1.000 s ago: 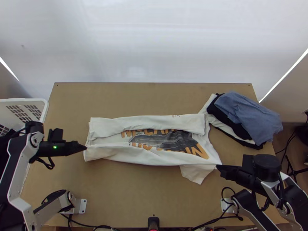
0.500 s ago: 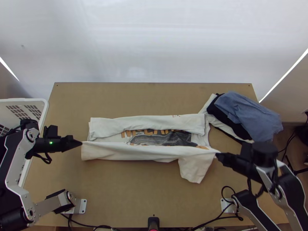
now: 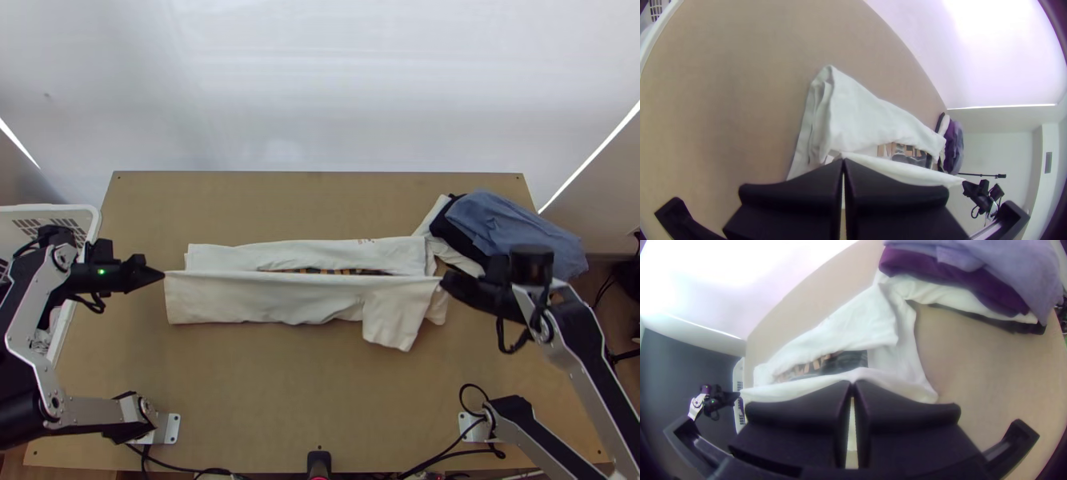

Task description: Fold the t-shirt

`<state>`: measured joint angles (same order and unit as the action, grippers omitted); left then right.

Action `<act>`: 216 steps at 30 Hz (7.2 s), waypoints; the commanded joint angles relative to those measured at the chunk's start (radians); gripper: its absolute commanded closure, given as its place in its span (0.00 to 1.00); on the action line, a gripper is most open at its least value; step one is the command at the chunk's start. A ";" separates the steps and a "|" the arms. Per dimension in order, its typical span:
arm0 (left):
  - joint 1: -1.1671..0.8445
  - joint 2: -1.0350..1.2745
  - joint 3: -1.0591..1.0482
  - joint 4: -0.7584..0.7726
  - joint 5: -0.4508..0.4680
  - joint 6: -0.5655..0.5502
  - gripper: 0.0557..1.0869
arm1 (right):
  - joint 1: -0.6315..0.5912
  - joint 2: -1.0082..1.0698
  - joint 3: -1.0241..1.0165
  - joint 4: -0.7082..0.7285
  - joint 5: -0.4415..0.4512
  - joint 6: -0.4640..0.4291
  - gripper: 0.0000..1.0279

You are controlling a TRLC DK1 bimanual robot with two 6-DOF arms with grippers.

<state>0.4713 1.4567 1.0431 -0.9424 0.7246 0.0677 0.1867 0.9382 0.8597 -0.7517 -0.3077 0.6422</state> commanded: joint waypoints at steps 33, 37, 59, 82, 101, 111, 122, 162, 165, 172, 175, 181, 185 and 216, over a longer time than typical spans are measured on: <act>-0.234 0.241 0.196 0.142 -0.209 -0.134 0.97 | -0.007 0.510 0.104 0.356 0.219 0.111 0.97; -0.234 0.245 0.195 0.140 -0.211 -0.137 0.97 | 0.000 0.508 0.107 0.399 0.229 0.113 0.97; -0.273 0.274 0.195 0.168 -0.314 -0.180 0.97 | 0.106 0.646 0.102 0.543 0.469 0.122 0.92; -0.108 0.157 0.155 0.203 -0.323 -0.163 0.04 | 0.312 0.481 0.320 0.377 0.438 0.174 0.04; -0.071 0.205 -0.009 0.307 0.049 -0.078 0.04 | 0.399 0.830 0.401 0.373 0.035 0.330 0.04; -0.068 0.229 -0.040 0.050 0.052 0.271 0.04 | 0.353 0.846 0.395 0.373 0.027 0.317 0.04; -0.106 0.243 -0.048 0.140 0.041 0.274 0.05 | 0.338 0.824 0.381 0.370 0.009 0.317 0.05; 0.274 0.304 0.066 0.298 0.052 0.101 0.97 | 0.097 0.542 0.225 0.344 -0.068 0.300 0.10; 0.331 0.355 0.133 0.267 -0.051 0.132 0.97 | 0.089 0.504 0.190 0.342 -0.071 0.295 0.10; 0.211 0.172 0.202 0.139 -0.057 0.047 0.97 | 0.102 0.461 0.139 0.341 -0.071 0.298 0.10; 0.070 0.088 0.219 0.051 -0.056 0.007 0.97 | 0.112 0.453 0.136 0.341 -0.071 0.300 0.10; -0.244 0.004 0.296 0.011 -0.056 -0.157 0.97 | 0.117 0.442 0.142 0.341 -0.070 0.300 0.10; -0.411 0.027 0.377 0.010 -0.057 -0.258 0.97 | 0.117 0.433 0.134 0.341 -0.071 0.303 0.10; -0.997 0.366 0.607 0.341 -0.096 -0.574 0.97 | 0.051 0.372 0.048 0.341 -0.067 0.320 0.10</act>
<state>-0.4294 1.7378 1.5856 -0.6674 0.6376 -0.4583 0.2470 1.3125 0.9127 -0.4114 -0.3756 0.9596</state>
